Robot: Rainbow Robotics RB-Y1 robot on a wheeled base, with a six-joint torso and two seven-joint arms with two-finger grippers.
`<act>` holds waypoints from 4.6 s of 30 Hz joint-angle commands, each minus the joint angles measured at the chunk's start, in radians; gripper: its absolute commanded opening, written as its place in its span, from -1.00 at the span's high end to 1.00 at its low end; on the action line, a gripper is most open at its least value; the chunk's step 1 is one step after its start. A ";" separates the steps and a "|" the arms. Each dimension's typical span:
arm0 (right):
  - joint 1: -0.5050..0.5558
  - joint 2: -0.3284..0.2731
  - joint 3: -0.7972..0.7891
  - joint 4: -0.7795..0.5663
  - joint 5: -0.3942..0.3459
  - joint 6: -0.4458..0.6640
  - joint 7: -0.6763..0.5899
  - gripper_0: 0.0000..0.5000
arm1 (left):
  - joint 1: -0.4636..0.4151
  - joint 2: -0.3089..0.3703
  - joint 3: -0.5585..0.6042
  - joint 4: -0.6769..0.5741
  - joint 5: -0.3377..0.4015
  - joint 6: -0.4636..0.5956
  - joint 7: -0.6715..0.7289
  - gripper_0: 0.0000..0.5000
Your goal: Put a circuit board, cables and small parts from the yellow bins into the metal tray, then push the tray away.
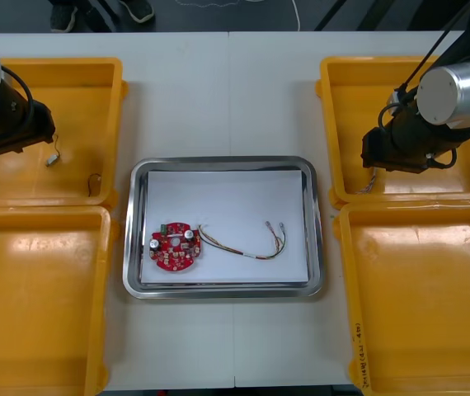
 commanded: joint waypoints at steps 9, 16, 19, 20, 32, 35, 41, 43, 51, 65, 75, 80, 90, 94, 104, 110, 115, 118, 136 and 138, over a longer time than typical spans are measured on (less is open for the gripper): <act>0.028 0.025 -0.027 -0.010 -0.007 -0.057 -0.050 -0.59 | -0.109 -0.011 -0.008 0.175 0.060 -0.100 -0.304 -1.00; 0.038 0.025 -0.024 -0.011 -0.002 -0.058 -0.053 -0.60 | -0.109 -0.026 -0.010 0.205 0.077 -0.106 -0.322 -1.00; 0.043 0.025 -0.022 -0.010 0.004 -0.058 -0.056 -0.61 | -0.109 -0.028 -0.013 0.222 0.080 -0.110 -0.330 -1.00; 0.043 0.025 -0.022 -0.010 0.005 -0.058 -0.058 -0.60 | -0.109 -0.028 -0.014 0.225 0.082 -0.112 -0.332 -1.00; 0.045 0.025 -0.022 0.070 0.005 -0.135 -0.053 -0.60 | -0.109 -0.029 -0.039 0.271 0.097 -0.130 -0.344 -1.00; 0.045 0.025 -0.024 0.070 0.002 -0.132 -0.055 -0.60 | -0.109 -0.029 -0.040 0.273 0.097 -0.130 -0.344 -1.00; 0.045 0.025 -0.022 0.070 0.005 -0.127 -0.056 -0.38 | -0.109 -0.029 -0.040 0.273 0.095 -0.126 -0.342 -0.06; 0.045 0.025 -0.022 0.070 0.007 -0.120 -0.053 0.10 | -0.109 -0.031 -0.040 0.274 0.092 -0.126 -0.339 0.34; 0.041 0.025 -0.022 0.070 0.007 -0.104 -0.052 1.00 | -0.108 -0.029 -0.040 0.276 0.086 -0.123 -0.338 1.00; -0.064 -0.007 -0.107 0.064 -0.053 0.074 -0.019 1.00 | -0.114 -0.017 0.055 0.107 0.054 0.039 -0.299 1.00; -0.100 -0.044 -0.148 -0.053 -0.099 0.177 -0.004 1.00 | -0.114 0.020 0.108 -0.108 0.036 0.241 -0.187 1.00; -0.100 -0.051 -0.146 -0.108 -0.107 0.216 0.013 1.00 | -0.114 0.035 0.108 -0.194 0.045 0.329 -0.111 1.00; -0.098 -0.056 -0.082 -0.220 -0.104 0.325 0.131 1.00 | -0.109 0.035 0.053 -0.319 0.091 0.329 0.052 1.00; -0.098 -0.054 -0.082 -0.257 -0.116 0.364 0.131 1.00 | -0.105 0.034 -0.004 -0.353 0.131 0.329 0.135 1.00; -0.095 -0.016 -0.064 -0.322 -0.140 0.383 0.122 1.00 | -0.101 0.034 -0.160 -0.425 0.306 0.329 0.357 1.00; -0.095 0.012 -0.031 -0.356 -0.136 0.383 0.119 1.00 | -0.100 0.034 -0.224 -0.459 0.378 0.329 0.426 1.00; -0.095 0.032 0.019 -0.385 -0.124 0.381 0.111 1.00 | -0.086 0.029 -0.281 -0.503 0.393 0.329 0.455 1.00; -0.095 0.048 0.027 -0.393 -0.128 0.382 0.108 1.00 | -0.062 0.011 -0.287 -0.526 0.376 0.329 0.464 1.00; -0.094 0.067 0.093 -0.419 -0.099 0.383 0.105 1.00 | 0.075 -0.183 -0.358 -0.531 0.068 0.329 0.438 1.00; -0.094 0.067 0.093 -0.422 -0.096 0.383 0.102 1.00 | 0.075 -0.184 -0.378 -0.525 0.068 0.329 0.441 1.00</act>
